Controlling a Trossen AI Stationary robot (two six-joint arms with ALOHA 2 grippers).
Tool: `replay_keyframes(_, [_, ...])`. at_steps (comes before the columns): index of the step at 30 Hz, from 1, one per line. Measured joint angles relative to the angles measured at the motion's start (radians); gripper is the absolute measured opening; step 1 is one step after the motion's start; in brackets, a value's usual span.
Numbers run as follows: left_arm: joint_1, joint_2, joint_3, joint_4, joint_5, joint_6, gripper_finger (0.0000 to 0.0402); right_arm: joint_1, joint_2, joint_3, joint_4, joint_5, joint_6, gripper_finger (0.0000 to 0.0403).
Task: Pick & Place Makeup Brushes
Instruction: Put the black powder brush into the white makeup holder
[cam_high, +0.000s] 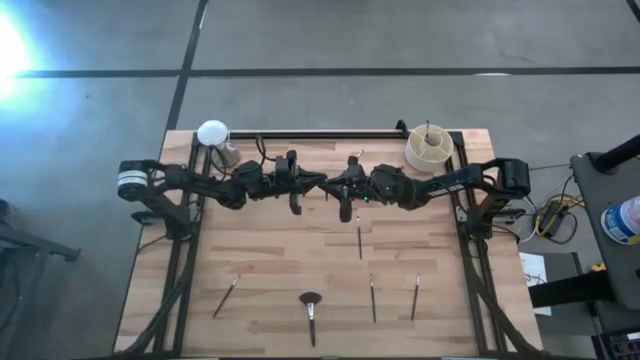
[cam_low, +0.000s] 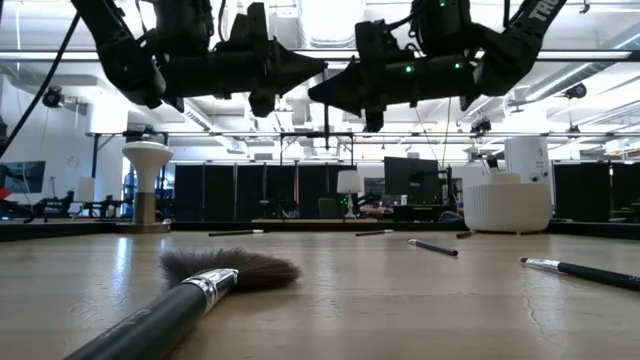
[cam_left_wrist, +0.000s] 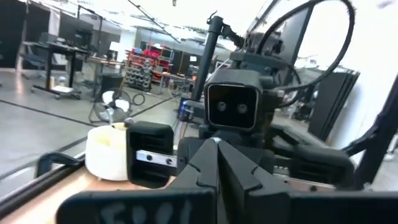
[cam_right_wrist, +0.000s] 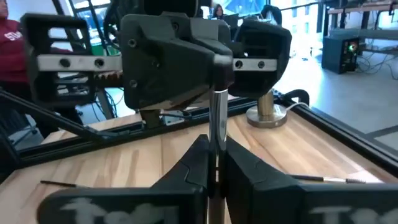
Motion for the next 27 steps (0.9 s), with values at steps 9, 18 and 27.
replay_keyframes(9, [0.071,-0.111,-0.087,0.002,0.037,-0.008,0.0045,-0.033,-0.264,-0.089,-0.276,0.227,-0.089,0.0017])
replay_keyframes(18, [0.082,-0.154,-0.181,0.043,0.035,0.051,0.0048,-0.222,-0.710,-0.198,-0.624,0.557,-0.206,0.0017])
replay_keyframes(27, [0.082,-0.154,-0.191,0.044,0.034,0.067,0.0048,-0.535,-0.826,-0.278,-0.659,0.574,-0.233,0.0017])
